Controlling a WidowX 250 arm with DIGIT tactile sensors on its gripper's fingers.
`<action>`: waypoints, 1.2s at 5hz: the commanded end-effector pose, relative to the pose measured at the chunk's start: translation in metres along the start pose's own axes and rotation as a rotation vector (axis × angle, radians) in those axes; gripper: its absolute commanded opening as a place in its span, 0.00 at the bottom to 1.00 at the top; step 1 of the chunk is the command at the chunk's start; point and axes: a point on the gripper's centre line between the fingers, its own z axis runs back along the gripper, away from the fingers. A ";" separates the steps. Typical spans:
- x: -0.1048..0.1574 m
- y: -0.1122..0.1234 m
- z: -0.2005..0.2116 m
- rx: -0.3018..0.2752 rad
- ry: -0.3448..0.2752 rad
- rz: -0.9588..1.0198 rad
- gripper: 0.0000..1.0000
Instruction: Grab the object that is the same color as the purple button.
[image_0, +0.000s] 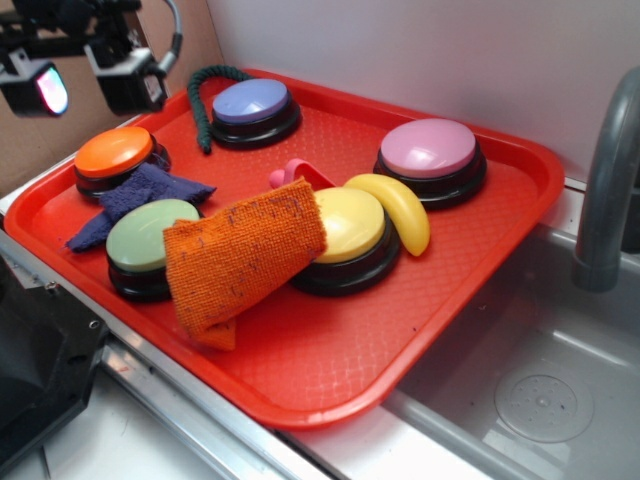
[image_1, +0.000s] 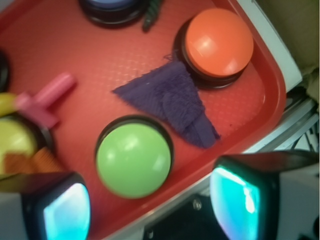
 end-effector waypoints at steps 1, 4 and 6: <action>0.023 0.017 -0.032 -0.005 -0.107 0.163 1.00; 0.045 0.038 -0.088 -0.015 -0.053 0.235 1.00; 0.044 0.046 -0.105 -0.050 -0.012 0.214 1.00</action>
